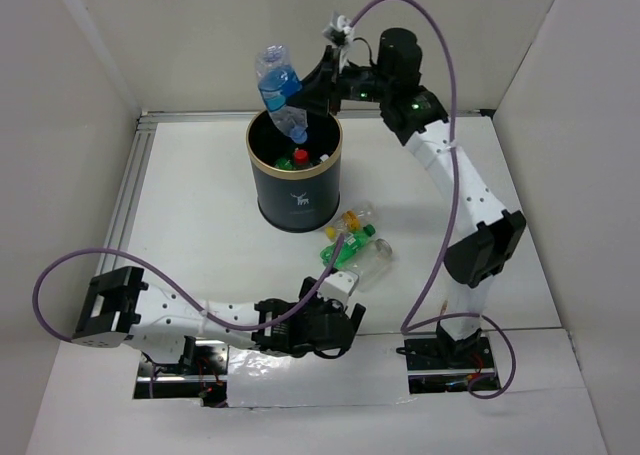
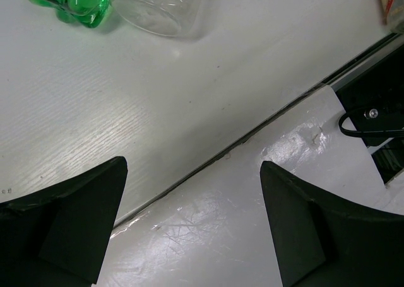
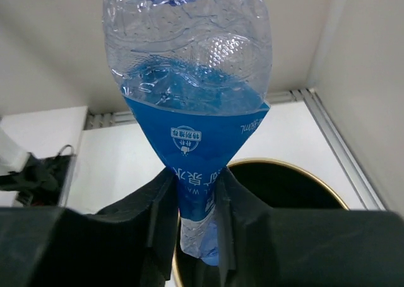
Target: Put the plastic bottles in the bin
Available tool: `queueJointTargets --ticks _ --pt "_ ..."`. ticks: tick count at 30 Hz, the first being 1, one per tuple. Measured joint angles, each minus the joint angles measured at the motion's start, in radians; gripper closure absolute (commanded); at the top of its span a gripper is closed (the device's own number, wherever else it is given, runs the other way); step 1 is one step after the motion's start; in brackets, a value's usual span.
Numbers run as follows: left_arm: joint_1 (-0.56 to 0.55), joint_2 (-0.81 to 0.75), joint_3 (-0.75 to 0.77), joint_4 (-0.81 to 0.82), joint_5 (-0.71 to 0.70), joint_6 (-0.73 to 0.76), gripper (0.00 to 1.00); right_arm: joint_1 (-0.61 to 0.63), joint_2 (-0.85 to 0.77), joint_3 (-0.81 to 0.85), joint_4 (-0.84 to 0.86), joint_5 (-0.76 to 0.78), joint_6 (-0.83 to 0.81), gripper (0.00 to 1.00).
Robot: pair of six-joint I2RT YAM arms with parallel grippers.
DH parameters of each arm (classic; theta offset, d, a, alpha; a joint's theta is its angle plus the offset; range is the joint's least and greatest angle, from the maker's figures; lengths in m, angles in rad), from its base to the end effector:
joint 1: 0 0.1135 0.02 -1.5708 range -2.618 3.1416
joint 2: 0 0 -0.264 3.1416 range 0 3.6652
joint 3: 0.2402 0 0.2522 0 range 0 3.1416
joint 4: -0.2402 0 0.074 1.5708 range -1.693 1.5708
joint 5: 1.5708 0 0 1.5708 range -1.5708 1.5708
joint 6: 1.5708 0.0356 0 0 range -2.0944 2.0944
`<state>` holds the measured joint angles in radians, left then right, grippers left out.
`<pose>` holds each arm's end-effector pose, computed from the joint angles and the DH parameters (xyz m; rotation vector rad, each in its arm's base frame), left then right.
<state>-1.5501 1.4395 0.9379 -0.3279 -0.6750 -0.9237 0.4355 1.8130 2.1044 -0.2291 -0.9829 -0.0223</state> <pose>0.0284 -0.2973 0.2350 0.3962 2.2065 -0.5601 0.3450 0.1932 0.5035 -1.1112 1.2006 1.0550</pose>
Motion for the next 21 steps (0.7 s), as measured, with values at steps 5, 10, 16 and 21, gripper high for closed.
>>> queueJointTargets --ticks 5,10,16,21 --pt "0.000 -0.018 -0.019 0.007 -0.001 -0.001 0.01 0.026 0.068 -0.045 -0.008 0.123 -0.002 0.09" --pt "0.000 -0.080 -0.092 0.043 -0.005 0.001 0.01 -0.014 0.055 -0.123 -0.039 0.277 -0.006 0.00" --pt "0.000 -0.158 -0.170 0.115 -0.036 0.049 0.01 -0.138 -0.103 -0.296 -0.166 0.489 -0.040 0.00" --pt "0.009 -0.216 -0.233 0.190 -0.057 0.108 0.01 -0.325 -0.332 -0.547 -0.365 0.608 -0.098 0.15"
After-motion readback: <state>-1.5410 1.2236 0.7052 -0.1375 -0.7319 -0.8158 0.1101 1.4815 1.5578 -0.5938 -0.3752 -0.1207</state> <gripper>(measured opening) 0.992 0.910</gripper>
